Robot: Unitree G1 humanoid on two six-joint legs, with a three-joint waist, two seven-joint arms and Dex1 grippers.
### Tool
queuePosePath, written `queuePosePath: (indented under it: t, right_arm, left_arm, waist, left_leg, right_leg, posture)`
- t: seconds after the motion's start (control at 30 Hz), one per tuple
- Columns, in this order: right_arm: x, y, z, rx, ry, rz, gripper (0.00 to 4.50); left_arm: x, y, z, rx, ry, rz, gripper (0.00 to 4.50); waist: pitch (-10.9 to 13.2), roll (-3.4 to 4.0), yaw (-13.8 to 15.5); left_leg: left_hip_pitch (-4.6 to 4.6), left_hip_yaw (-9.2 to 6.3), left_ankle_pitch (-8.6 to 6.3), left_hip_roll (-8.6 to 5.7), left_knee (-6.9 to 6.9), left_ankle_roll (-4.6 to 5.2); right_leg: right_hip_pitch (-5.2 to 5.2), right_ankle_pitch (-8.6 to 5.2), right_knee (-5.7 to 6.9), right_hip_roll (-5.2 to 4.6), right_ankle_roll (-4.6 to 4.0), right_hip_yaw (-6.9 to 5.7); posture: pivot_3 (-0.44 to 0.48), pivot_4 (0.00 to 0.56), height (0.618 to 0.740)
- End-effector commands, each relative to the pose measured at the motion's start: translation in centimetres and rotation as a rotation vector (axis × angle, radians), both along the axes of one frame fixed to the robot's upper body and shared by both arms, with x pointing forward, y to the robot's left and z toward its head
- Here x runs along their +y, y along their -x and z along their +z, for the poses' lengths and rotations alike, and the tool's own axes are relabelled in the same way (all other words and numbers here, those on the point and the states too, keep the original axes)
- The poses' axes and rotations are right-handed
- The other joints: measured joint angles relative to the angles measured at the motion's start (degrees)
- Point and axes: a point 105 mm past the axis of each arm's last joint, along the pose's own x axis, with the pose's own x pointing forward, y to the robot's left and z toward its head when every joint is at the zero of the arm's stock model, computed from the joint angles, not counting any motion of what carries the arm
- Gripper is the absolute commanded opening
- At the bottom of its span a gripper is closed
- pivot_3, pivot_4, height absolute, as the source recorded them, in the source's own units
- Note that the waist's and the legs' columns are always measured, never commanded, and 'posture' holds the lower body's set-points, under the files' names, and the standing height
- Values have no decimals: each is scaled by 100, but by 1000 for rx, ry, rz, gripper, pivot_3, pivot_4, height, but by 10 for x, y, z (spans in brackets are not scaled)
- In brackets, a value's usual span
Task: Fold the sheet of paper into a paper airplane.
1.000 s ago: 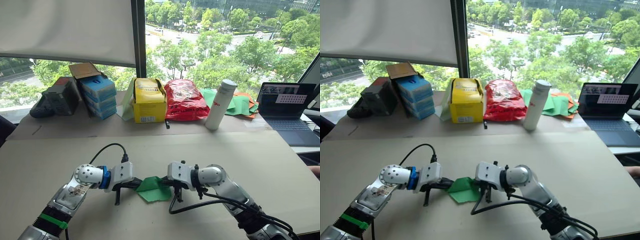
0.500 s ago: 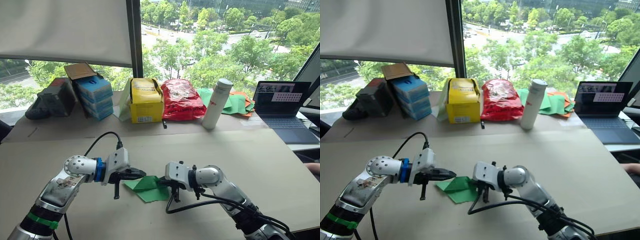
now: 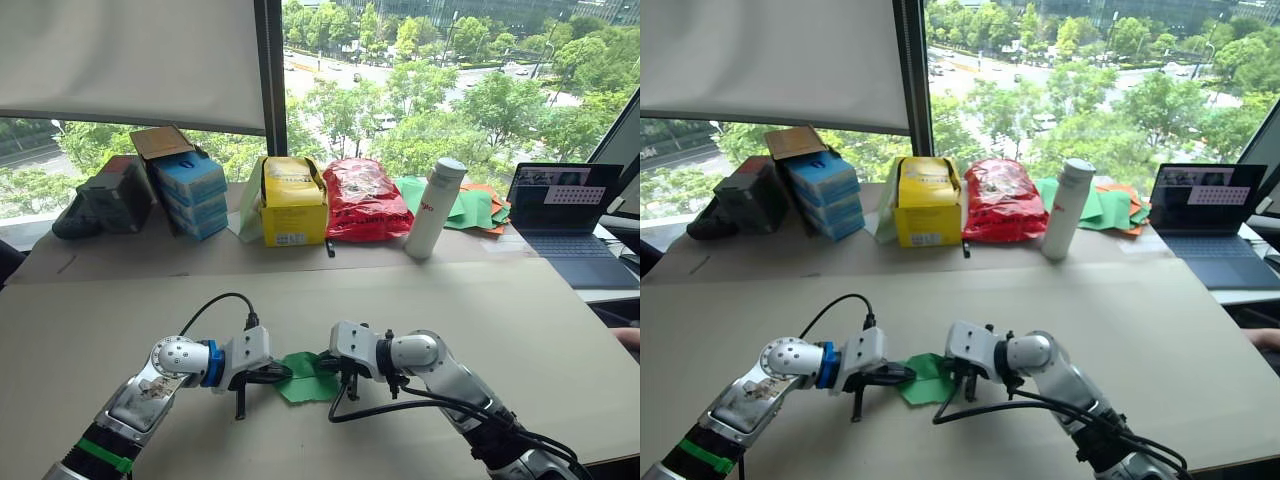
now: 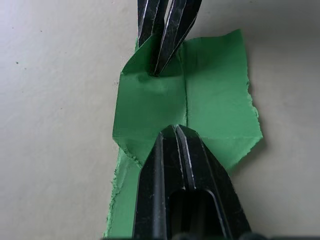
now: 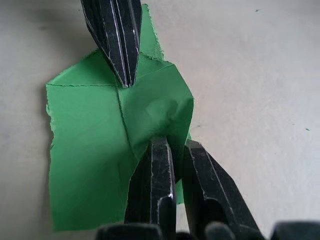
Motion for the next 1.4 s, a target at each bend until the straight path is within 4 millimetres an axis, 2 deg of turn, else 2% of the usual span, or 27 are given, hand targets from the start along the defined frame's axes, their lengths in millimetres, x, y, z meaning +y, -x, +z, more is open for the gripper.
queuePosePath:
  t: [0.03, 0.2, 0.23, 0.33, 0.4, 0.57, 0.7, 0.8, 0.93, 1.0, 1.13, 1.3, 1.4]
  right_arm:
    - [2, 6, -2, 55, -15, 1, 1905]
    - [4, 1, 21, -8, -78, -13, 3613]
    - [6, 0, 32, -33, -117, -8, 3956]
    - [18, 9, 63, -115, -228, 84, 3956]
    - [25, 16, 67, -137, -250, 131, 3956]
    - [28, 16, 50, -118, -191, 141, 2396]
    - [22, 12, 19, -59, -71, 129, 1024]
    - [20, 13, 9, -45, -34, 147, 26]
    - [20, 13, -5, -9, 1, 149, 26]
    - [16, 14, -17, 8, 58, 152, 26]
    - [11, 12, -28, 49, 103, 120, 26]
    - [-3, 10, -40, 82, 173, 82, 26]
    - [-20, 7, -47, 112, 215, 35, 26]
  left_arm:
    - [6, 0, -15, 26, -46, 23, 0]
    - [6, 3, -19, 56, -30, 31, 0]
    - [7, 4, -19, 60, -24, 36, 0]
    - [9, 4, -20, 66, -25, 43, 0]
    - [10, 6, -22, 70, -32, 41, 0]
    - [9, 7, -22, 68, -28, 44, 0]
    - [9, 7, -21, 60, -27, 51, 0]
    - [10, 7, -21, 58, -29, 56, 0]
    - [12, 8, -22, 55, -31, 64, 0]
    - [12, 8, -22, 53, -29, 69, 0]
    - [14, 7, -23, 50, -33, 76, 0]
    - [14, 8, -23, 49, -36, 75, 0]
    - [15, 8, -24, 50, -40, 72, 0]
  waist:
    - [0, 0, -1]
    - [0, 1, -6]
    - [1, 2, -6]
    - [2, 3, -6]
    - [2, 3, -8]
    - [2, 3, -10]
    - [2, 3, -11]
    - [2, 4, -12]
    - [2, 4, -15]
    - [2, 5, -18]
    - [-1, 8, -19]
    - [-8, 12, -17]
    - [-18, 23, -9]
  left_leg:
    - [-1, -1, 0, 0, 0, 0]
    - [-4, 0, -1, 0, 0, 0]
    - [-6, -1, -1, 0, 0, 0]
    - [-11, -2, -1, 0, 0, 0]
    - [-11, -2, -1, 0, 0, 0]
    - [-9, -2, -2, -1, 0, 1]
    - [-7, -2, -2, -1, 0, 1]
    - [-10, -1, -2, -1, 0, 1]
    - [-9, -1, -2, 1, -1, 1]
    - [-4, -1, -2, 1, -1, 1]
    - [10, -1, -2, 2, -10, 1]
    - [30, 1, -1, -1, -34, -2]
    - [52, 1, -1, -4, -49, -2]
  right_leg:
    - [0, 0, 0, -1, 0, 4]
    - [-3, 0, -3, -18, 0, 14]
    - [-4, 0, -3, -21, 0, 14]
    - [-7, 0, -2, -25, 0, 14]
    - [-7, 1, -3, -25, 0, 13]
    - [-6, 0, -3, -23, 0, 10]
    - [-5, 0, -3, -22, 0, 8]
    - [-7, 0, -4, -15, 0, 7]
    - [-6, 0, -4, -16, 0, 9]
    - [-4, 0, -4, -17, 0, 9]
    - [2, -1, -4, -24, -2, 10]
    - [4, 0, -12, -33, -2, 14]
    - [8, -2, -17, -51, -5, 13]
  posture:
    - [0, 150, 740]
    - [0, 150, 740]
    - [0, 150, 740]
    - [0, 150, 740]
    - [0, 150, 740]
    - [0, 150, 740]
    - [0, 150, 740]
    - [0, 150, 740]
    - [0, 150, 740]
    - [0, 150, 740]
    - [0, 150, 740]
    - [0, 150, 740]
    - [0, 150, 740]
